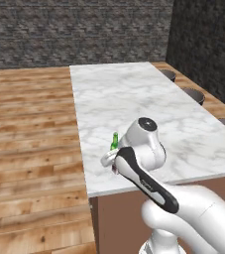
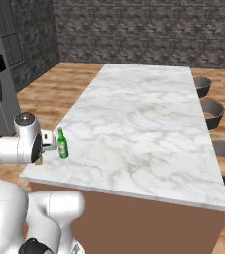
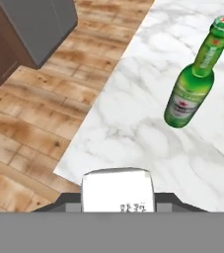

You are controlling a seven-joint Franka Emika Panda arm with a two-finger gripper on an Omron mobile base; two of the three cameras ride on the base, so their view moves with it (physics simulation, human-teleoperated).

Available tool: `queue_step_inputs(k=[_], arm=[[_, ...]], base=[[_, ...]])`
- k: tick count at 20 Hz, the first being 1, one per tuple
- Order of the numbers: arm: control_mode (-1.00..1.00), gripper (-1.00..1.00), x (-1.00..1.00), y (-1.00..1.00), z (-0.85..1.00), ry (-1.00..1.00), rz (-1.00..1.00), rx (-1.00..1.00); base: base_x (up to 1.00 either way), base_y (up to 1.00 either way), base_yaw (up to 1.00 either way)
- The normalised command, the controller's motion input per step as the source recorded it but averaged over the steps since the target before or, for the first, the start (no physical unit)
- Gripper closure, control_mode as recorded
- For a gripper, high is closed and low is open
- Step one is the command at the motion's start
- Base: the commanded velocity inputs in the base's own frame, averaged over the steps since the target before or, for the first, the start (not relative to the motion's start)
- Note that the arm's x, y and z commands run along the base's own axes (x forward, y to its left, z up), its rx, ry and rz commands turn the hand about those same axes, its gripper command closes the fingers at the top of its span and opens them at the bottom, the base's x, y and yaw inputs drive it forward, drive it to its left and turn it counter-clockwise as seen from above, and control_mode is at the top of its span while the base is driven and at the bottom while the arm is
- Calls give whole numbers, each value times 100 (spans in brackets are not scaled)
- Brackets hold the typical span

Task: Pick the boxed drink, beer from the counter and place them in the open cabinet.

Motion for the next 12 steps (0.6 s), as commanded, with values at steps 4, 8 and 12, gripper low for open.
queue_step_inputs(k=[4,8,12], arm=[[-100,100,-51,-16,73,-7,8,4],[-100,100,-57,-49,49,-8,1,0],[-100,100,-69,-60,41,-10,0,1]], base=[[0,0,0],[0,0,0],[0,0,0]])
